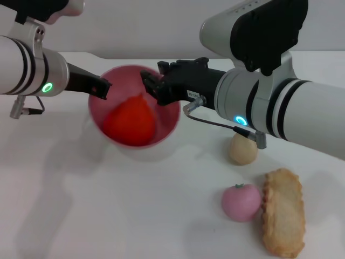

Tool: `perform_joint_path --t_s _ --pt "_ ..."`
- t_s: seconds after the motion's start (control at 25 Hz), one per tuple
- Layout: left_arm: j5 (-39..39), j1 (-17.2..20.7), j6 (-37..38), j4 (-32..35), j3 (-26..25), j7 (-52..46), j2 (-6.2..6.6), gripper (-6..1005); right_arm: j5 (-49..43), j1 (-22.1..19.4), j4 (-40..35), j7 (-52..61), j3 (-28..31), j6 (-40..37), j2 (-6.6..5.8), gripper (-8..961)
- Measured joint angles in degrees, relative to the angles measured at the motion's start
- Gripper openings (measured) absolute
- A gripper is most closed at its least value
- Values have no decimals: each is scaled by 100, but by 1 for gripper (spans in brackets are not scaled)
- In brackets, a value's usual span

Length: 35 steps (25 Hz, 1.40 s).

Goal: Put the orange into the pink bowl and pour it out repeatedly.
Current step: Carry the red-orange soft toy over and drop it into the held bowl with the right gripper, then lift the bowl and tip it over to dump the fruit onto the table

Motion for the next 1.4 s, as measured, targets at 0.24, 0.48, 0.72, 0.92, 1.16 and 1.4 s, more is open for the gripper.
perform_joint_path --t_s 0.24,0.48,0.72,0.92,1.16,1.4 --pt "-5 24 1 215 177 177 3 42 -133 -305 31 343 733 56 14 431" --pt "117 34 108 505 809 566 2 42 -147 -901 143 337 2242 319 12 583" --pt "841 54 720 570 1831 1186 -2 42 -111 -1229 480 248 2742 396 7 596" --pt "2071 67 1082 610 2789 1208 -41 42 -91 -1255 692 238 2692 393 1 595" --pt "3558 145 1537 620 3659 1133 -58 42 -79 -1257 720 228 2678 402 -10 594" --pt "4694 104 1606 607 4244 975 -76 42 -56 -1234 736 163 2636 406 -12 593"
